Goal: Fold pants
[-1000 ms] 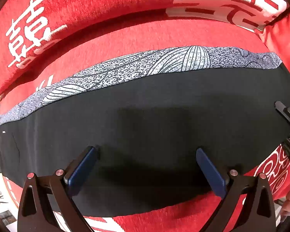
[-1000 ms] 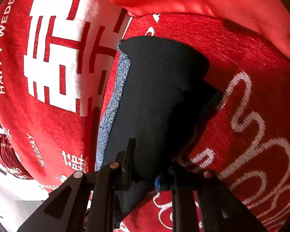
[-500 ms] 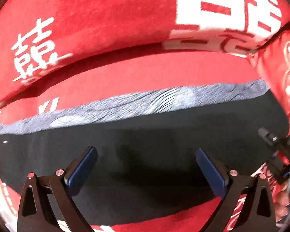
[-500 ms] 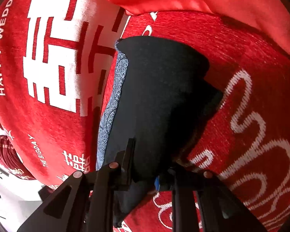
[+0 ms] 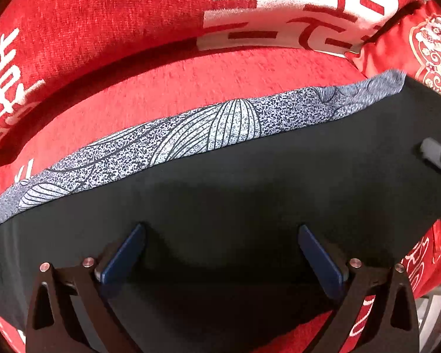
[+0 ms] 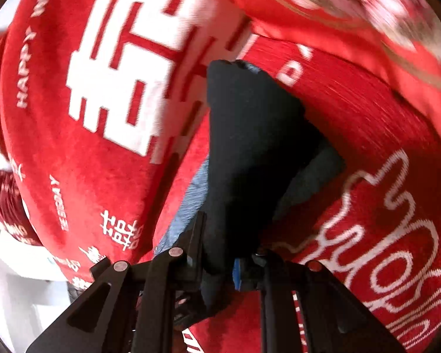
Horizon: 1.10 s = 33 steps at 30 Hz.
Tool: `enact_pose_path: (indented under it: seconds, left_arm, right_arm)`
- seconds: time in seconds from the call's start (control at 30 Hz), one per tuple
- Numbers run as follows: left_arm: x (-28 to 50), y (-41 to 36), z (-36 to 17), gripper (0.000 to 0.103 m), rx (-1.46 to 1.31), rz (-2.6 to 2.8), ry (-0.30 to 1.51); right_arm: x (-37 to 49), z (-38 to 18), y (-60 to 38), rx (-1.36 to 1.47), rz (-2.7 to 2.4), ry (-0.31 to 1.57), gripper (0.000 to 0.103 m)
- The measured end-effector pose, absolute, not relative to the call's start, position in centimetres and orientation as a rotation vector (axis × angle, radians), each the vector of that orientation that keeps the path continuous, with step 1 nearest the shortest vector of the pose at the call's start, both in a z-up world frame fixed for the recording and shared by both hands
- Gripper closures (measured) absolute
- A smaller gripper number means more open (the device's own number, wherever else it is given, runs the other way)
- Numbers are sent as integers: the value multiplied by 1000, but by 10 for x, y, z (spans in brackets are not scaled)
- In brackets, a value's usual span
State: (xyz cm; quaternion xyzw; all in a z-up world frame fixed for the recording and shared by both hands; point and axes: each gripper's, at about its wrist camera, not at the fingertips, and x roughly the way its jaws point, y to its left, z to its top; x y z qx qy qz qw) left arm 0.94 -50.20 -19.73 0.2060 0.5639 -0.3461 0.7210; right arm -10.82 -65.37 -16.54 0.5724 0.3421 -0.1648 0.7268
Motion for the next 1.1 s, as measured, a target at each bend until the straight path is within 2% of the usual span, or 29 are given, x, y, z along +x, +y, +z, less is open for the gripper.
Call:
enact_pose_path:
  seconds: [0.17, 0.27, 0.43, 0.6, 0.73, 0.9, 1.03, 1.1]
  left_arm:
    - [25, -471, -176, 0, 314, -796, 1309]
    - [36, -440, -152, 0, 212, -790, 1284]
    - [57, -368, -114, 0, 217, -748, 1192]
    - [91, -277, -104, 0, 193, -603, 1190]
    - [115, -191, -112, 0, 170, -443, 1207]
    - [138, -112, -140, 0, 157, -306, 1247]
    - [147, -89, -155, 0, 175, -294, 1266]
    - [152, -88, -160, 0, 157, -304, 1277]
  right_arm:
    - [-94, -135, -636, 1174, -370, 759, 88]
    - [-83, -107, -622, 1090, -352, 751, 88]
    - [-45, -67, -571, 913, -262, 781, 88]
    - [8, -44, -494, 692, -156, 866, 88]
    - [53, -66, -412, 512, -76, 1004, 87]
    - [92, -141, -303, 208, -53, 1189, 84]
    - [93, -194, -233, -155, -118, 1276, 80]
    - [92, -198, -218, -303, -143, 1270, 75]
